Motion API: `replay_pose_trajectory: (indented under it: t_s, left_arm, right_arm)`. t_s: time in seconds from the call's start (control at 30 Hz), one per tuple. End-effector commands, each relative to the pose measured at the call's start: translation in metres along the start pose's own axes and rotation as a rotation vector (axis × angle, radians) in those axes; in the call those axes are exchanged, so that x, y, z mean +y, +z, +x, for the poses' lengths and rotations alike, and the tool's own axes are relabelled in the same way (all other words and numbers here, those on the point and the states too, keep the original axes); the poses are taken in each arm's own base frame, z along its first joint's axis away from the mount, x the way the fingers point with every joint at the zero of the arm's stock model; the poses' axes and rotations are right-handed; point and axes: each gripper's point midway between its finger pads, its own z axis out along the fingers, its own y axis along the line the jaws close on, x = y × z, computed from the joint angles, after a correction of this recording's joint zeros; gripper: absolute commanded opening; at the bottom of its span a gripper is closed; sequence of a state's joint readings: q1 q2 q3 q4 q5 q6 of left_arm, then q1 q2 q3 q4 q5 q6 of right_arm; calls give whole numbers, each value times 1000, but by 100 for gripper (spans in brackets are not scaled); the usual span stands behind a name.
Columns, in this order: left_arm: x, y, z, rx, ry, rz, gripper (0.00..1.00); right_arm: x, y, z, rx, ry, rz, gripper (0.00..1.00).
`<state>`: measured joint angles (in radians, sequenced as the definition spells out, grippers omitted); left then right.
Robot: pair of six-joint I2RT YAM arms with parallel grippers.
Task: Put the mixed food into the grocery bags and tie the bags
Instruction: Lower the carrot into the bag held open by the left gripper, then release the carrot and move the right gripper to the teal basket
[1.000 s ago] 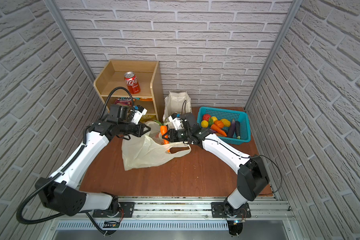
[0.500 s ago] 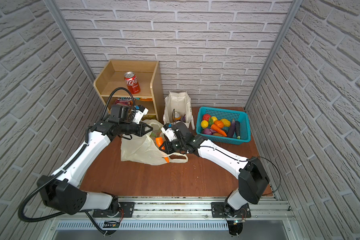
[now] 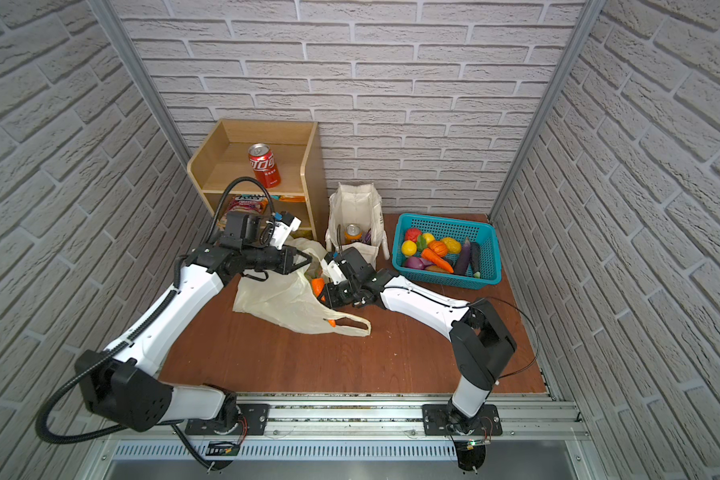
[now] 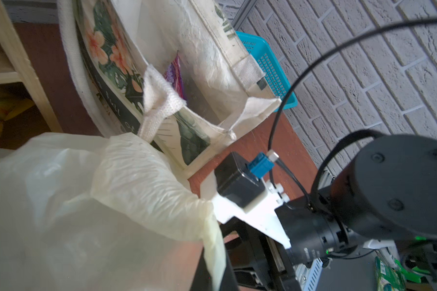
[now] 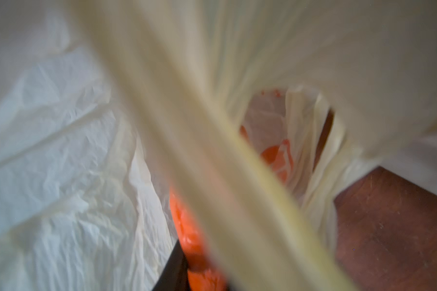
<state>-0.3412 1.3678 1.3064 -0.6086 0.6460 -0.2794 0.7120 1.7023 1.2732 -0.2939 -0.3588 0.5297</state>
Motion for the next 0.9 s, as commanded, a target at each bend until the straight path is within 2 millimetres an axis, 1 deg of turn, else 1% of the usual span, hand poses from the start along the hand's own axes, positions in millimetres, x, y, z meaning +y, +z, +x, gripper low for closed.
replay_pose_trajectory:
  t_s: [0.0, 0.07, 0.13, 0.2, 0.27, 0.3, 0.4, 0.5, 0.57, 0.7, 0.77, 0.8, 0.87]
  left_arm:
    - [-18, 4, 4, -15, 23, 65, 0]
    - [-21, 10, 8, -12, 14, 87, 0]
    - [-25, 16, 9, -4, 13, 105, 0]
    - [-28, 20, 9, 0, 21, 113, 0]
    - [-29, 20, 4, -13, 25, 112, 0]
    - [-29, 20, 2, -20, 29, 107, 0]
    - [-29, 15, -7, -54, 33, 107, 0]
    - [-28, 11, -13, -83, 15, 131, 0]
    - [-25, 10, -14, -97, -4, 144, 0]
    - [-18, 13, -9, -96, -29, 151, 0]
    - [-14, 16, -4, -93, -37, 155, 0]
    - [-12, 17, -3, -92, -42, 154, 0]
    - [-9, 16, -2, -98, -46, 151, 0]
  right_arm:
    - [17, -17, -54, -192, 72, -116, 7]
    - [24, -18, -64, -241, 93, -164, 8]
    - [30, -17, -69, -268, 109, -210, 8]
    - [35, -8, -66, -263, 119, -237, 8]
    - [35, 6, -56, -233, 113, -226, 8]
    - [33, 15, -48, -210, 110, -213, 8]
    - [23, 39, -28, -167, 118, -182, 8]
    - [12, 58, -14, -132, 132, -163, 8]
    - [8, 68, -8, -105, 138, -161, 9]
    - [13, 72, -7, -87, 124, -174, 11]
    - [18, 71, -7, -80, 113, -183, 15]
    - [20, 70, -7, -78, 107, -191, 18]
    - [21, 69, -5, -70, 103, -192, 31]
